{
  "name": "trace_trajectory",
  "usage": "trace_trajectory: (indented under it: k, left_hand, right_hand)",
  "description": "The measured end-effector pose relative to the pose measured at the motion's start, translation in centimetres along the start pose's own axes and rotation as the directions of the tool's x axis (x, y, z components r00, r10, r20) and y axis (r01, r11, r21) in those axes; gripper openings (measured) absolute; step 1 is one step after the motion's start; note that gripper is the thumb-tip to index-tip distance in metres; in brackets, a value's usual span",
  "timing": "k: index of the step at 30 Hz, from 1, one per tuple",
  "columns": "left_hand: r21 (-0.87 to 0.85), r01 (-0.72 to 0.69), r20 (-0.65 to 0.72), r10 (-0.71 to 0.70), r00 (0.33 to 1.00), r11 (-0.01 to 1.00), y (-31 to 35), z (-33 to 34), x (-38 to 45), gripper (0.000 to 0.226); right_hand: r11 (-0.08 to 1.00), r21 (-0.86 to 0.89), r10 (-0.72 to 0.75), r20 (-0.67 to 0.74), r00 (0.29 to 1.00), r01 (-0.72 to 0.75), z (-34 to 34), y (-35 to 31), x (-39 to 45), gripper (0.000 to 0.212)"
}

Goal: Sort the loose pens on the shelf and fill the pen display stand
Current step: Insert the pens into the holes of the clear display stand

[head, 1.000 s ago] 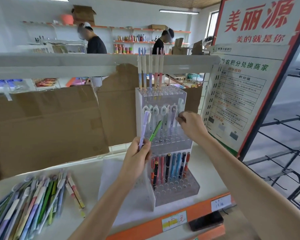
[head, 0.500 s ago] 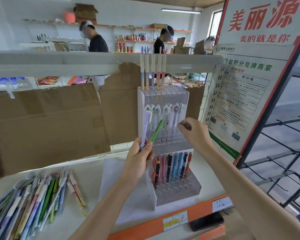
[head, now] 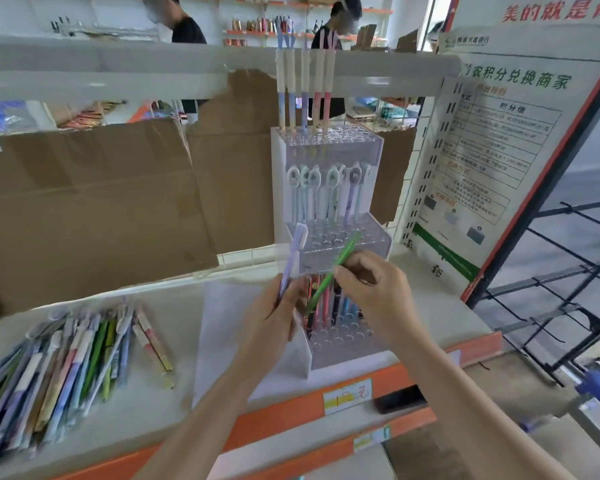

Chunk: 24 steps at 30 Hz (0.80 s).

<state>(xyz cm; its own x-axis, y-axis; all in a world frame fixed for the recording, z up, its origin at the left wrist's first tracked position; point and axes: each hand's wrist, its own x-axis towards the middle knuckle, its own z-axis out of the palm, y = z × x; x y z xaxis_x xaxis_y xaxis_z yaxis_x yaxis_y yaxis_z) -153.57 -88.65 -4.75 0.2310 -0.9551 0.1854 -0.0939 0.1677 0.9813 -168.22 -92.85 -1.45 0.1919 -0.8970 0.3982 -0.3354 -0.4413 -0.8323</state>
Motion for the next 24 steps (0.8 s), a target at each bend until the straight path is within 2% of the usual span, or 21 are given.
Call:
trace_trajectory:
  k: [2,5,7,10,14,19,24]
  left_hand:
    - [-0.037,0.030,-0.049,-0.031,0.998,0.999,-0.7,-0.3,-0.4,0.029]
    - [-0.053,0.097,-0.066,-0.100,0.993,0.994,-1.7,-0.7,-1.0,0.028]
    - [-0.054,0.129,-0.058,-0.132,0.990,0.990,-2.1,-0.8,-1.2,0.027]
    - [-0.033,0.127,-0.046,-0.129,0.991,0.991,-2.3,-0.9,-1.2,0.027]
    - [-0.056,0.122,-0.049,-0.125,0.991,0.991,-2.2,-0.9,-1.2,0.030]
    - [-0.150,0.095,-0.036,-0.101,0.994,0.984,-2.0,-1.0,-1.2,0.032]
    - [-0.213,0.042,-0.009,-0.045,0.999,0.976,-1.7,-1.1,-1.1,0.036]
  right_hand:
    - [0.997,-0.077,-0.033,-0.040,0.999,0.030,-0.4,0.7,-0.2,0.018]
    - [0.962,-0.256,-0.102,-0.017,0.995,0.095,-0.3,2.1,-0.6,0.011]
    - [0.949,-0.302,-0.099,0.003,0.995,0.096,0.2,3.1,-0.8,0.009]
    - [0.944,-0.323,-0.061,0.001,0.998,0.058,0.9,4.3,-0.9,0.012]
    - [0.957,-0.282,-0.082,-0.021,0.996,0.073,1.6,4.3,-0.9,0.007]
    - [0.907,-0.416,0.003,0.160,0.987,0.064,2.7,5.5,-1.2,0.010]
    - [0.920,-0.392,0.049,0.134,0.990,0.008,3.2,6.1,-1.9,0.014]
